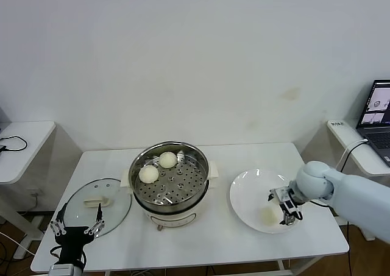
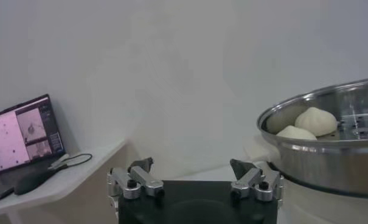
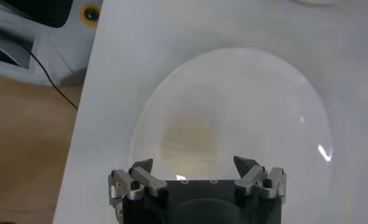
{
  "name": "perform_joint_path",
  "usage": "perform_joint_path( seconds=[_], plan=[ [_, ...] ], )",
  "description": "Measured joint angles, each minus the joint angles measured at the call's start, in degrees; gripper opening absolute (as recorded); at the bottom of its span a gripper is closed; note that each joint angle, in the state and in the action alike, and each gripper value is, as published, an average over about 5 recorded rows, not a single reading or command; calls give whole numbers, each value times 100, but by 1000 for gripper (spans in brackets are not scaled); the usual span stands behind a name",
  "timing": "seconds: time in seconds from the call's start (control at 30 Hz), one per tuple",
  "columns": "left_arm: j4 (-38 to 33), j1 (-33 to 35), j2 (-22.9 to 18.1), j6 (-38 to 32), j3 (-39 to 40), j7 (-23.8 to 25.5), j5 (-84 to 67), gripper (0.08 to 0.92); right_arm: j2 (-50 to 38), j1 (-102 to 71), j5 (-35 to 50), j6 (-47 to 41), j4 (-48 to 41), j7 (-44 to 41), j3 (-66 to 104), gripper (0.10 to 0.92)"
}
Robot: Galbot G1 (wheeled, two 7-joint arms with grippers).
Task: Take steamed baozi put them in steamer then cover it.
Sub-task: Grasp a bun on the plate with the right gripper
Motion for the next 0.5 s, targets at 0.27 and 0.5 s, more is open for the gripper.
perform_joint_path(
  seconds=[0.27, 0.5],
  plan=[
    [12, -5, -8, 0, -16, 0, -1, 823, 227, -225, -94, -26, -215, 61, 134, 815],
    [45, -21, -19, 0, -18, 0, -4, 823, 362, -322, -159, -48, -368, 47, 209, 723]
  ],
)
